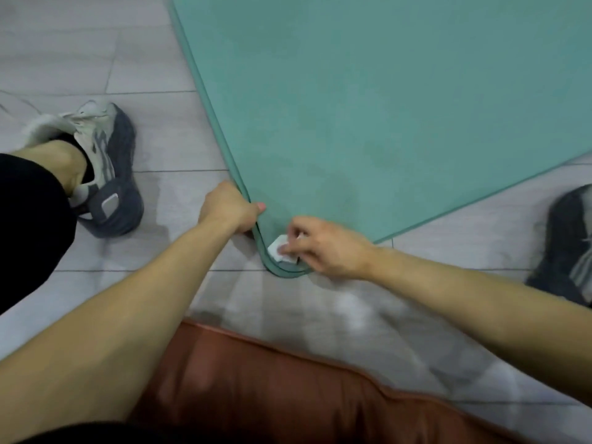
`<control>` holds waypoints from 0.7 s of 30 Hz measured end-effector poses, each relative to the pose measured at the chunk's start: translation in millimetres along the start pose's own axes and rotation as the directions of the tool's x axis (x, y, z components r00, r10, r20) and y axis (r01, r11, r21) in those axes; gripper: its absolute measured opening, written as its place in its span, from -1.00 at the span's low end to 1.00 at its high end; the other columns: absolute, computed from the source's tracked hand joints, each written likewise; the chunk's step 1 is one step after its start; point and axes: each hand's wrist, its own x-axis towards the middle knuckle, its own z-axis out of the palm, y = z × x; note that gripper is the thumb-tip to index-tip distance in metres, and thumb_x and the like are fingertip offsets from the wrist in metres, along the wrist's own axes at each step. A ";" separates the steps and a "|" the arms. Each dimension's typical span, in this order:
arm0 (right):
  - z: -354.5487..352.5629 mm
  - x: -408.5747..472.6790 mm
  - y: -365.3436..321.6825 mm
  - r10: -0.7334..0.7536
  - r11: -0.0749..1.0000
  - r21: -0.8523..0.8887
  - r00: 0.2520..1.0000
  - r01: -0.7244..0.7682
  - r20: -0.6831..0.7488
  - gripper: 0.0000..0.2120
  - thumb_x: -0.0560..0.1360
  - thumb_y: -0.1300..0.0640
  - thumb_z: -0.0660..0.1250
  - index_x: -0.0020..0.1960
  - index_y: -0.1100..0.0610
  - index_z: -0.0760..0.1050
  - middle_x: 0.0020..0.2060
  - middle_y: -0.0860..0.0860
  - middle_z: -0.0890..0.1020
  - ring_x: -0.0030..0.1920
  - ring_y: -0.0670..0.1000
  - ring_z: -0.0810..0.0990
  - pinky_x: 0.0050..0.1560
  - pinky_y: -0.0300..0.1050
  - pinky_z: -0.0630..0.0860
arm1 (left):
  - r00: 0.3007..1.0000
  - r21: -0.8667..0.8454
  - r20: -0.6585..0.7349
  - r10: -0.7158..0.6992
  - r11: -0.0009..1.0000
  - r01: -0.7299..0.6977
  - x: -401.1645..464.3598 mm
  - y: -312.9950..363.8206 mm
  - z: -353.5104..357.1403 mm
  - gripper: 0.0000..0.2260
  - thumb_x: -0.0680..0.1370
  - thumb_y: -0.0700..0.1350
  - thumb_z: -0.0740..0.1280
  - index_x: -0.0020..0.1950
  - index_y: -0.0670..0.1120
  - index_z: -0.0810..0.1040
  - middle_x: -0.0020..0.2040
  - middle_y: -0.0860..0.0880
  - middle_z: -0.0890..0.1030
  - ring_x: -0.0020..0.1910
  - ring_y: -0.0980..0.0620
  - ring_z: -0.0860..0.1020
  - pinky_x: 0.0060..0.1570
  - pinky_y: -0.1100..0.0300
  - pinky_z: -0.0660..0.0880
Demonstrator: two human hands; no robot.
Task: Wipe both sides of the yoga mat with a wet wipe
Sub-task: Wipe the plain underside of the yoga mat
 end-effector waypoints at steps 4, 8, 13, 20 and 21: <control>-60.4 0.6 96.3 0.399 0.884 -0.109 0.856 -0.454 -0.330 -0.54 0.61 -0.15 0.16 0.15 0.11 0.72 0.04 0.18 0.55 -0.04 0.24 0.61 0.05 0.04 0.57 | 0.999 -0.009 -0.025 -0.023 1.000 0.023 0.0 -16.3 -14.9 -0.69 0.47 0.14 0.51 0.02 -0.06 0.61 -0.02 -0.12 0.72 -0.04 -0.19 0.69 0.03 -0.02 0.64; -57.5 16.6 96.9 0.677 0.680 0.114 0.561 -0.725 -0.476 -0.67 0.55 0.09 0.23 0.14 0.18 0.70 0.04 0.21 0.53 -0.04 0.27 0.62 0.12 -0.03 0.54 | 0.988 -0.039 -0.130 -0.080 0.996 0.076 19.2 -40.6 -55.1 -0.72 0.46 0.09 0.54 -0.16 -0.07 0.55 -0.05 -0.13 0.71 -0.05 -0.19 0.67 0.06 -0.08 0.64; 46.7 62.6 -40.4 0.124 0.990 0.073 0.989 -0.119 -0.075 -0.80 0.59 0.18 0.34 0.16 0.10 0.67 -0.02 0.11 0.52 -0.06 0.15 0.55 -0.03 0.02 0.54 | 0.990 -0.207 -0.032 -0.135 0.970 0.125 37.6 -75.1 -71.5 -0.59 0.30 0.04 0.68 -0.04 -0.01 0.53 -0.08 -0.09 0.70 -0.10 -0.19 0.71 -0.06 -0.18 0.70; -23.1 30.5 59.4 0.581 0.773 0.065 0.664 -0.631 -0.470 -0.78 0.60 0.22 0.31 0.18 0.14 0.68 0.00 0.14 0.51 -0.10 0.23 0.58 0.02 0.08 0.57 | 0.989 -0.193 0.037 -0.143 0.970 0.147 21.9 -85.5 -51.0 -0.61 0.40 -0.08 0.67 -0.01 -0.11 0.50 -0.12 -0.11 0.72 -0.36 -0.15 0.71 -0.32 -0.08 0.69; -17.8 34.4 54.0 0.647 0.713 0.130 0.574 -0.689 -0.502 -0.76 0.61 0.20 0.28 0.19 0.14 0.66 0.01 0.14 0.50 -0.07 0.22 0.58 0.06 0.04 0.55 | 0.992 -0.150 -0.003 -0.127 0.981 0.125 20.5 -85.8 -48.4 -0.63 0.41 -0.05 0.67 -0.06 -0.09 0.50 -0.14 -0.08 0.72 -0.40 -0.11 0.69 -0.37 0.02 0.65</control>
